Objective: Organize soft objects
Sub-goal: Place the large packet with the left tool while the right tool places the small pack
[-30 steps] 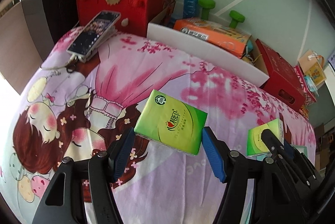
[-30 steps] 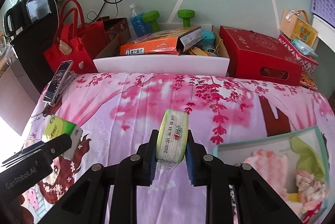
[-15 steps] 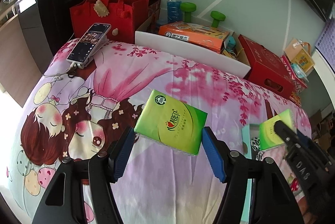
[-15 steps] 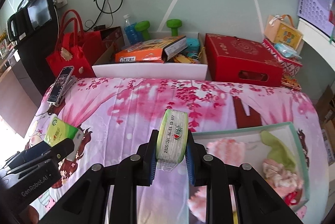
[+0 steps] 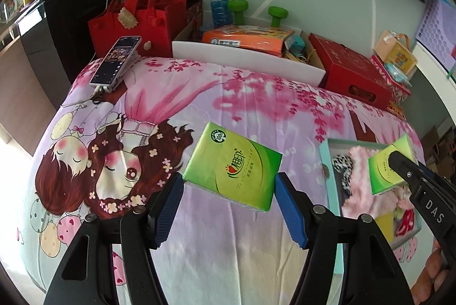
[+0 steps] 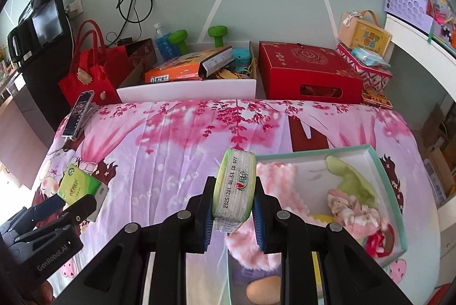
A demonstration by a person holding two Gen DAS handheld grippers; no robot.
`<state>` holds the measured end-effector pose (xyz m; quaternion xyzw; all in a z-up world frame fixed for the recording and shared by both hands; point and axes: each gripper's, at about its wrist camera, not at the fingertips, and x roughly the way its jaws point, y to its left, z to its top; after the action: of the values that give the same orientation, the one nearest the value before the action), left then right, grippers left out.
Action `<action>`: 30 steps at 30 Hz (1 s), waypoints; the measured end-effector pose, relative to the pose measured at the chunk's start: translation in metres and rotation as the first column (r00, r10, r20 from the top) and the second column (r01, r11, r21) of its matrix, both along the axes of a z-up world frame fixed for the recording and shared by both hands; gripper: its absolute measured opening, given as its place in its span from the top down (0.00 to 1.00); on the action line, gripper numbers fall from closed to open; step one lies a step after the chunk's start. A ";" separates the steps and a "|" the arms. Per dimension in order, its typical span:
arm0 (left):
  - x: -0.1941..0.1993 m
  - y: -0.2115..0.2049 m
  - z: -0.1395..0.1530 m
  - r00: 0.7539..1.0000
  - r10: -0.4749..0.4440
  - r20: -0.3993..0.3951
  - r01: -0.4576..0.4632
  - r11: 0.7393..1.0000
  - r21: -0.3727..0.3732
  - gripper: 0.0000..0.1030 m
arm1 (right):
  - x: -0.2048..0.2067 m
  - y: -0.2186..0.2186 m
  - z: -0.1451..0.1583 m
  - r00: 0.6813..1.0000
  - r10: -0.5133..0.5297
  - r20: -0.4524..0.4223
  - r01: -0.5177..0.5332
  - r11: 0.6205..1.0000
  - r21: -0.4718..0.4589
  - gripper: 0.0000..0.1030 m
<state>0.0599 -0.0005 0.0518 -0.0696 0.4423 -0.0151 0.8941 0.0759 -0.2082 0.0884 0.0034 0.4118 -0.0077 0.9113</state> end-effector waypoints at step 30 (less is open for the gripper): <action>-0.037 -0.101 0.007 0.964 -0.263 0.031 0.261 0.963 0.063 0.35 | -0.061 -0.104 -0.020 0.977 -0.206 -0.060 0.209 0.977 0.050 0.76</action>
<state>0.0224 -0.1019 0.0583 0.0161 0.4302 -0.1216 0.8944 0.0149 -0.3124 0.0680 0.0717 0.4338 -0.0915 0.8935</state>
